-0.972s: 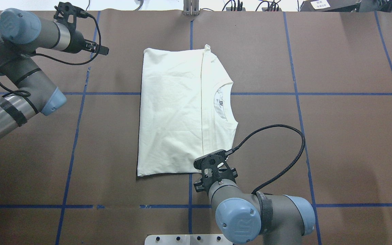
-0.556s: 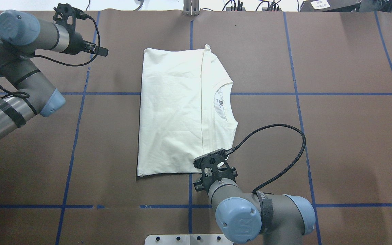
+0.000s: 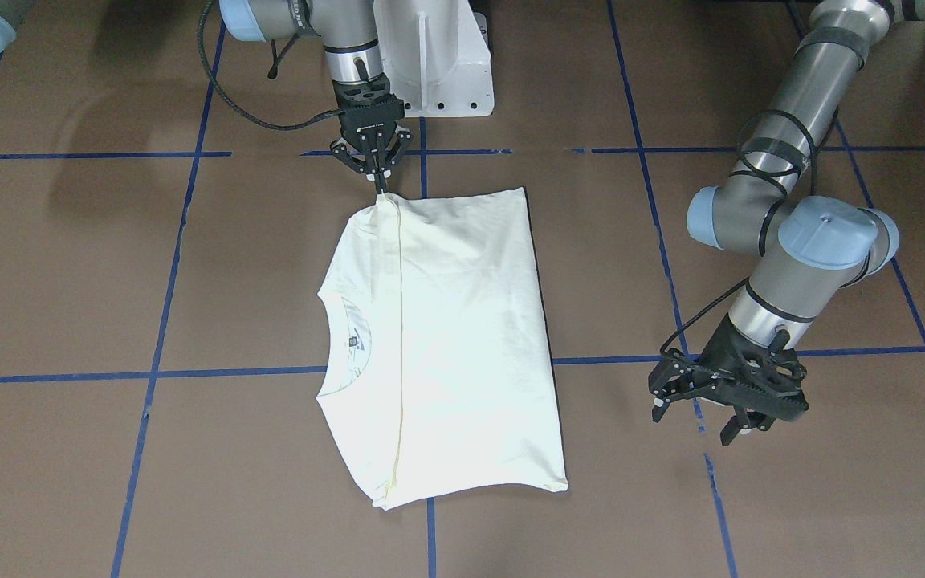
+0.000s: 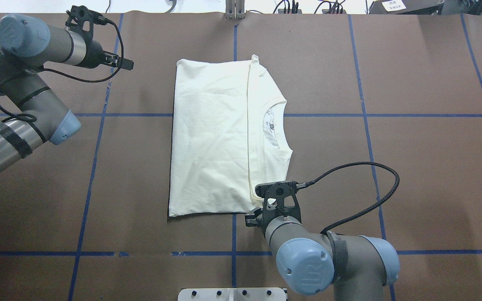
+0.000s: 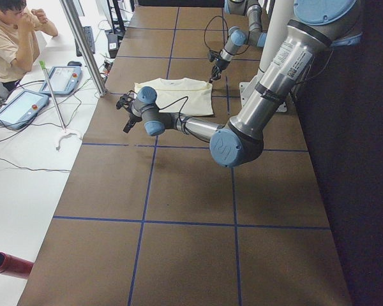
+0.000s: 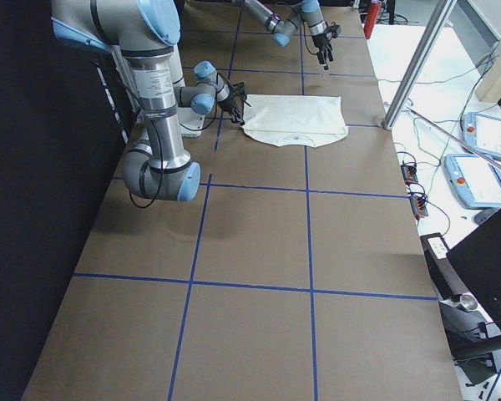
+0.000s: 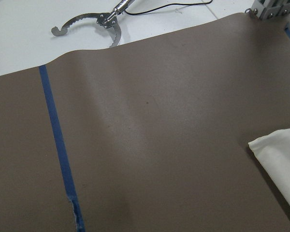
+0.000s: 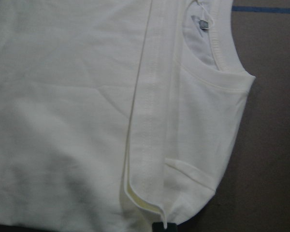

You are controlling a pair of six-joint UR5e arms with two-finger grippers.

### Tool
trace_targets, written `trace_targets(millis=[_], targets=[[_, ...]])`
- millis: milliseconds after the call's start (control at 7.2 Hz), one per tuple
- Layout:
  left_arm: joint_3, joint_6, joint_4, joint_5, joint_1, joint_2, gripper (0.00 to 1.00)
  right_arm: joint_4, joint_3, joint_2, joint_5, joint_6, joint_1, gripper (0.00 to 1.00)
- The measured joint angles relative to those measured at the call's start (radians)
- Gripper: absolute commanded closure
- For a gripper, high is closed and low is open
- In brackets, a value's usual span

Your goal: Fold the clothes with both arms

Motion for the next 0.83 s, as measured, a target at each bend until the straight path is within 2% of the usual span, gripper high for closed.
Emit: trace_targets(millis=[139, 278, 417, 833], targets=[[-0.006, -0.002, 0.0, 0.0, 0.001, 0.006, 0.0, 0.002, 0.028, -0.046, 0.002, 0.107, -0.008, 1.0], [-0.017, -0.005, 0.0, 0.0, 0.004, 0.016, 0.0, 0.005, 0.044, -0.08, -0.009, 0.219, -0.031, 0.61], [-0.027, -0.011, 0.0, 0.0, 0.007, 0.025, 0.0, 0.007, 0.049, -0.095, -0.026, 0.294, -0.056, 0.01], [-0.034, -0.021, 0.0, 0.0, 0.013, 0.032, 0.0, 0.008, 0.072, -0.09, -0.026, 0.308, -0.061, 0.0]])
